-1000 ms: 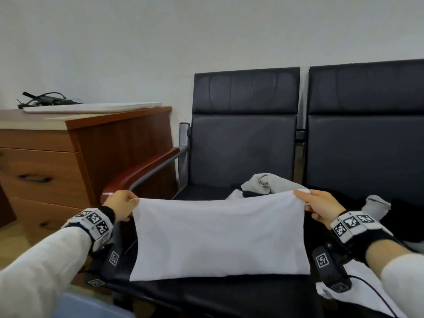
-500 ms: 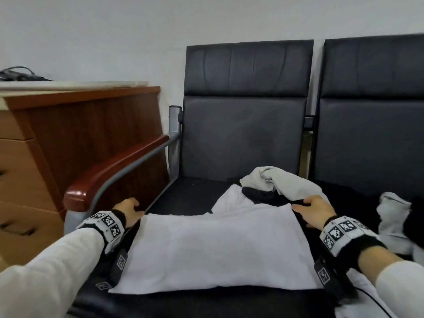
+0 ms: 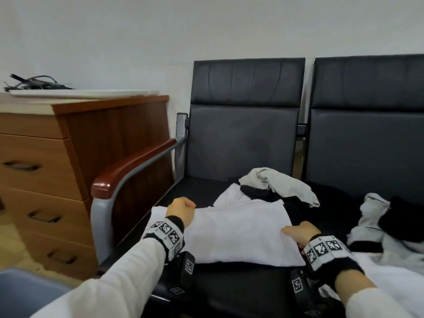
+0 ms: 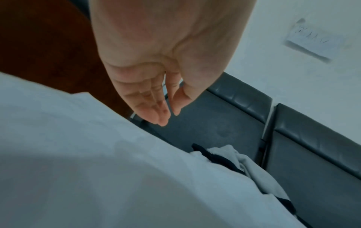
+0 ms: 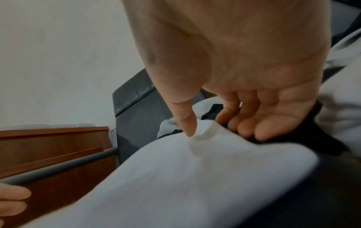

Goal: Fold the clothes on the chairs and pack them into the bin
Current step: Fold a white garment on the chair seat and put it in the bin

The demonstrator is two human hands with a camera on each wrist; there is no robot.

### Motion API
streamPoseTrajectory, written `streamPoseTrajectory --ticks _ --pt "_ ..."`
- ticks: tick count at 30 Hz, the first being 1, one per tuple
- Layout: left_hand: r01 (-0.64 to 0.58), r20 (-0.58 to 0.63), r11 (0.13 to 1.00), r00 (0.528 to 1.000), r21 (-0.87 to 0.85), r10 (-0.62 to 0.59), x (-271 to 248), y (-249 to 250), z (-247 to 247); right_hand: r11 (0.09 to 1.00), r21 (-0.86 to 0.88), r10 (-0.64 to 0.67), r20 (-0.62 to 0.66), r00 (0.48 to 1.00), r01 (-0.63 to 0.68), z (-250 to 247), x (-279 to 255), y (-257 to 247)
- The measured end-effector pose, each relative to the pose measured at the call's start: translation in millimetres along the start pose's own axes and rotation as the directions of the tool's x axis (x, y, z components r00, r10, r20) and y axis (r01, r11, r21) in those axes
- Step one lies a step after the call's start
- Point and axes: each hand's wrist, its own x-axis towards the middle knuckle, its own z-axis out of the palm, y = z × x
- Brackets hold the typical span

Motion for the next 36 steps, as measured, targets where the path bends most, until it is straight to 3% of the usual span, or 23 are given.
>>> streamPoseTrajectory --ticks 5,11,14,18,23,26,29,31,36 --pt "0.009 0.201 1.0 0.979 0.022 -0.013 -20 2 30 1.0 -0.005 -0.003 -0.043 0.999 0.003 1 -8 14" --pt "0.059 0.243 0.964 0.962 0.26 -0.124 -21 -14 27 0.983 0.181 0.006 0.131 0.991 -0.03 7 -15 13" --pt "0.026 0.249 0.917 0.959 0.397 -0.135 -18 -21 21 0.939 0.335 0.011 0.206 0.979 -0.081 8 -13 14" --pt "0.036 0.211 0.856 0.963 0.516 -0.168 -18 -26 18 0.858 0.502 0.015 0.191 0.981 -0.111 18 -9 13" --pt "0.049 0.2 0.883 0.967 0.467 -0.16 -20 -23 19 0.87 0.479 -0.051 0.324 0.945 -0.117 37 -12 0" --pt "0.086 0.156 0.939 0.977 0.334 -0.145 -18 -22 19 0.828 0.548 -0.073 0.315 0.946 -0.119 41 -14 -8" --pt "0.097 0.087 0.974 0.989 0.205 -0.116 -19 -16 15 0.801 0.598 -0.125 0.229 0.965 -0.038 38 -18 -16" --pt "0.095 0.11 0.982 0.987 0.163 -0.114 -18 -15 15 0.721 0.693 -0.206 0.218 0.954 -0.003 37 -22 -19" --pt "0.065 0.296 0.993 0.951 0.102 -0.093 -27 -9 25 0.429 0.893 -0.335 0.3 0.893 -0.14 17 -43 -18"
